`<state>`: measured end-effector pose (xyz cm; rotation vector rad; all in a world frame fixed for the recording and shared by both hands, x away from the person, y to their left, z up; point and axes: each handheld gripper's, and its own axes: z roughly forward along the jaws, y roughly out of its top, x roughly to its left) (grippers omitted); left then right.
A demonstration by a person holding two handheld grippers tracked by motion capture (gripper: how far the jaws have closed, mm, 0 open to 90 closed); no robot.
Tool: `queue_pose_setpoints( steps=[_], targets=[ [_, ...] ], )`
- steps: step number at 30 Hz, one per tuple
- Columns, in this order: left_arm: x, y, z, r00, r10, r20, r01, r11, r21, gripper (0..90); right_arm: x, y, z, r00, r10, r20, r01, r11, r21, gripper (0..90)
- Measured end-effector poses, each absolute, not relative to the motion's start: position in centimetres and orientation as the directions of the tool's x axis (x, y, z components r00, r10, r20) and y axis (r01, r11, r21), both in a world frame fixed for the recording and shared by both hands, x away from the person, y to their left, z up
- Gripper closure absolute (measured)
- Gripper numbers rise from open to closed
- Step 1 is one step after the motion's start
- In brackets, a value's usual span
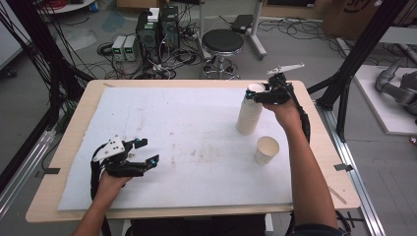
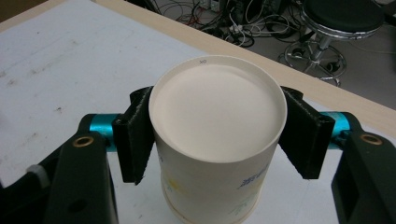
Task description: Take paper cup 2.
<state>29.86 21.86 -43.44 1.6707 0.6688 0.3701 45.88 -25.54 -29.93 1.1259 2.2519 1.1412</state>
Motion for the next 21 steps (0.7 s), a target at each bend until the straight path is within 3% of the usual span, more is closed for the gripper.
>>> queue_pose_setpoints(
  steps=[21],
  targets=[
    [29.8,21.7,-43.4,0.788,0.603,-0.122,0.222,-0.095,0.97,20.1,44.1,-26.8,-27.3,-0.617,0.786,0.038,0.425,0.292,0.857,35.5]
  ],
)
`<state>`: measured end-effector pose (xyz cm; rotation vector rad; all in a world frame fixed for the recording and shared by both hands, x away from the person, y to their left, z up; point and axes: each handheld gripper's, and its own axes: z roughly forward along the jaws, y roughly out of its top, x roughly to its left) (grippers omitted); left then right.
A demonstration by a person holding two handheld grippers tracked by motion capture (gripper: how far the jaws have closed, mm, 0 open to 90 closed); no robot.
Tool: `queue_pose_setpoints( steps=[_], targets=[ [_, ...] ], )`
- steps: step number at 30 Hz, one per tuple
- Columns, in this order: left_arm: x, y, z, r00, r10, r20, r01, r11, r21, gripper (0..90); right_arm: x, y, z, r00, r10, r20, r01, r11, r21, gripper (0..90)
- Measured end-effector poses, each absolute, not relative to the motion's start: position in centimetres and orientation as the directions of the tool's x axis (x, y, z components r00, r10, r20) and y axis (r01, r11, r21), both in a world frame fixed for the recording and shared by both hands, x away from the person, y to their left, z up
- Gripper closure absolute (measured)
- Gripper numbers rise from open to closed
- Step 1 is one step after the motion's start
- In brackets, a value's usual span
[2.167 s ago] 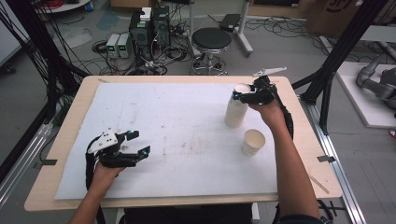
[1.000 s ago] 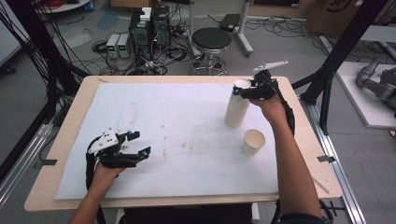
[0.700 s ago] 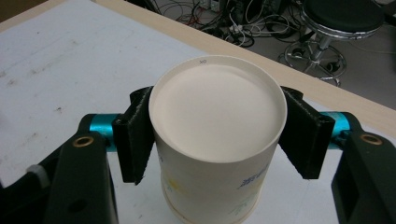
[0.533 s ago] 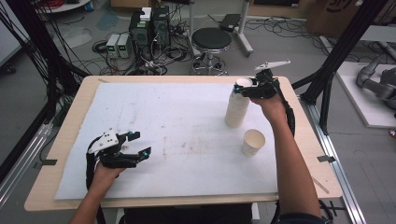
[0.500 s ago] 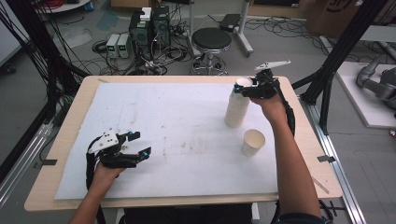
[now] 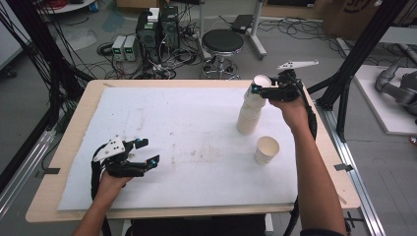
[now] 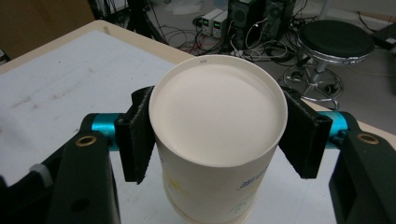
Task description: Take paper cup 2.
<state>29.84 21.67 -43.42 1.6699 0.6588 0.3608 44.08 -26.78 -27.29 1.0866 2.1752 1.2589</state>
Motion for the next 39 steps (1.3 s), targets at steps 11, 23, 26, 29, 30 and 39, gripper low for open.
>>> queue_pose_setpoints(
  steps=[11,23,26,29,30,39],
  targets=[
    [29.8,21.5,-43.4,0.792,0.596,-0.13,0.224,-0.087,0.971,20.2,41.4,-27.7,-24.4,-0.641,0.767,0.018,0.381,0.298,0.875,36.2],
    [29.7,21.3,-43.2,0.803,0.582,-0.131,0.203,-0.06,0.977,19.0,37.6,-27.2,-24.4,-0.742,0.67,0.004,0.322,0.351,0.879,36.7],
    [29.7,21.3,-43.0,0.805,0.578,-0.136,0.194,-0.04,0.98,17.5,36.9,-27.0,-25.1,-0.757,0.653,0.007,0.318,0.358,0.878,36.7],
    [29.7,21.2,-42.9,0.805,0.577,-0.138,0.19,-0.032,0.981,17.0,35.8,-26.6,-26.3,-0.779,0.627,0.019,0.313,0.362,0.878,36.7],
    [29.7,21.2,-42.9,0.805,0.577,-0.139,0.189,-0.027,0.982,17.0,35.6,-26.5,-26.6,-0.785,0.619,0.029,0.316,0.359,0.878,36.7],
    [29.7,20.8,-43.0,0.814,0.562,-0.142,0.188,-0.024,0.982,17.0,34.6,-25.2,-28.2,-0.824,0.567,0.02,0.302,0.408,0.862,36.6]
  ],
)
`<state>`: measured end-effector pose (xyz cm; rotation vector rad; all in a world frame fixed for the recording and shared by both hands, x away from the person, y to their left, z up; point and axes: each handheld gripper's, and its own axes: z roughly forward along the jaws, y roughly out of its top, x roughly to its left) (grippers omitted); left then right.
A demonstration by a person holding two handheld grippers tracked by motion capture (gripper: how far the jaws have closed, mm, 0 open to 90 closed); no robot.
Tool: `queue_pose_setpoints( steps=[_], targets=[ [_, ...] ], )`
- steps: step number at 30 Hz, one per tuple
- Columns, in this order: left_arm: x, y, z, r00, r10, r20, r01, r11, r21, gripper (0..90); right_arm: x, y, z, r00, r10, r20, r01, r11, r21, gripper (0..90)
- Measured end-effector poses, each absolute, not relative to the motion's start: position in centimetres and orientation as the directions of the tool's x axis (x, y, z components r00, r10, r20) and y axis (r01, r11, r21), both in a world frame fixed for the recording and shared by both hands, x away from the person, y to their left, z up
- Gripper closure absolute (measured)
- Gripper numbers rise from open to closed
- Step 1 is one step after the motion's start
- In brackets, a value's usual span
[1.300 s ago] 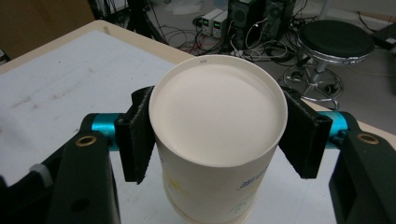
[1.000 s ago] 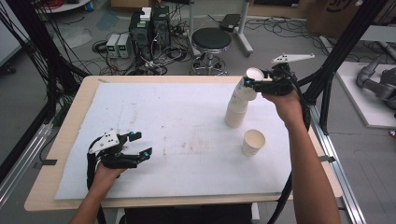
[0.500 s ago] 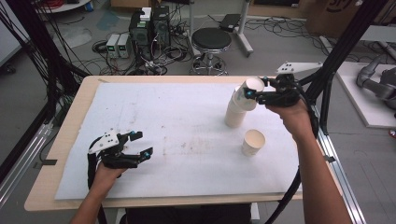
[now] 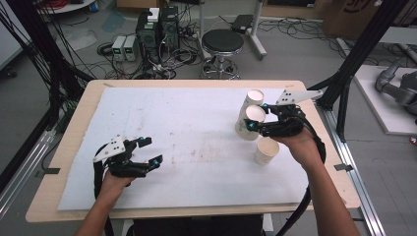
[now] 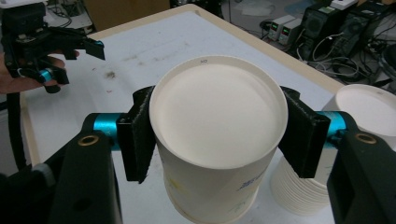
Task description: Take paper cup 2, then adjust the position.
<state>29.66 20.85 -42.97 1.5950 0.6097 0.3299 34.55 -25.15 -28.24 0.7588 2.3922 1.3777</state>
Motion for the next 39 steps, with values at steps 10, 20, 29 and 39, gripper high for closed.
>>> queue_pose_setpoints(
  steps=[10,20,29,39],
  targets=[
    [29.6,20.6,-43.0,0.826,0.545,-0.144,0.191,-0.03,0.981,17.0,34.4,-24.8,-30.1,-0.836,0.547,0.035,0.297,0.399,0.868,36.4],
    [29.5,20.6,-42.8,0.847,0.512,-0.147,0.19,-0.032,0.981,17.2,34.1,-23.4,-31.6,-0.869,0.493,0.051,0.281,0.404,0.871,36.3],
    [29.0,19.7,-42.1,0.88,0.462,-0.112,0.146,-0.039,0.988,17.3,33.1,-20.9,-32.8,-0.905,0.423,0.046,0.242,0.422,0.874,36.0],
    [28.8,18.7,-42.1,0.903,0.42,-0.095,0.132,-0.061,0.989,16.9,33.0,-19.9,-34.3,-0.916,0.397,0.062,0.24,0.417,0.877,35.9]
  ],
)
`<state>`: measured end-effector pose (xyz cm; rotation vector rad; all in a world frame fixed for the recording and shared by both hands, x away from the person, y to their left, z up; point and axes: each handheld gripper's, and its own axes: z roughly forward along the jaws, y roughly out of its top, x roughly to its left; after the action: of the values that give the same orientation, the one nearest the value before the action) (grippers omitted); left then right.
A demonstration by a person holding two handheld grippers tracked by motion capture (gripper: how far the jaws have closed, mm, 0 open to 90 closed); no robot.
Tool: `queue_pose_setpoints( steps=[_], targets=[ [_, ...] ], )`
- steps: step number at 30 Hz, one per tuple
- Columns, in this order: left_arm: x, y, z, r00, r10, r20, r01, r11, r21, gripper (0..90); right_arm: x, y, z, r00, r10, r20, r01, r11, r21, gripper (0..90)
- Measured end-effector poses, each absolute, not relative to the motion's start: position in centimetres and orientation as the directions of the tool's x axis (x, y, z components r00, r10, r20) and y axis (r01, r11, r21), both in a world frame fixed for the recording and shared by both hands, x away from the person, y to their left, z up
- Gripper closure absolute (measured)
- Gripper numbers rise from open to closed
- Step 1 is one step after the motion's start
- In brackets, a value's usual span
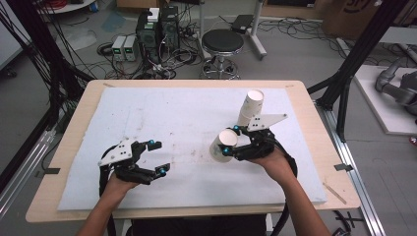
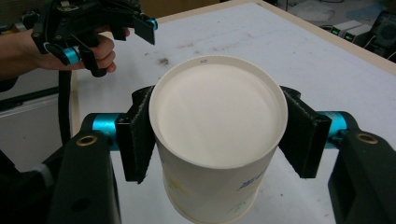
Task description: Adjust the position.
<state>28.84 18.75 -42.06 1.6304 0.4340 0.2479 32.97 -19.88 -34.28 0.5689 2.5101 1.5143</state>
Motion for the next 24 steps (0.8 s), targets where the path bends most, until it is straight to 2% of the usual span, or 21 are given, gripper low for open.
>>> queue_pose_setpoints(
  steps=[14,24],
  targets=[
    [29.7,15.0,-41.5,0.943,0.318,-0.095,0.134,-0.103,0.986,16.3,32.6,-18.0,-35.0,-0.938,0.337,0.082,0.234,0.442,0.866,35.9],
    [30.2,14.1,-41.4,0.948,0.306,-0.087,0.129,-0.12,0.984,16.4,32.6,-17.2,-35.1,-0.945,0.314,0.091,0.232,0.448,0.863,35.9]
  ],
)
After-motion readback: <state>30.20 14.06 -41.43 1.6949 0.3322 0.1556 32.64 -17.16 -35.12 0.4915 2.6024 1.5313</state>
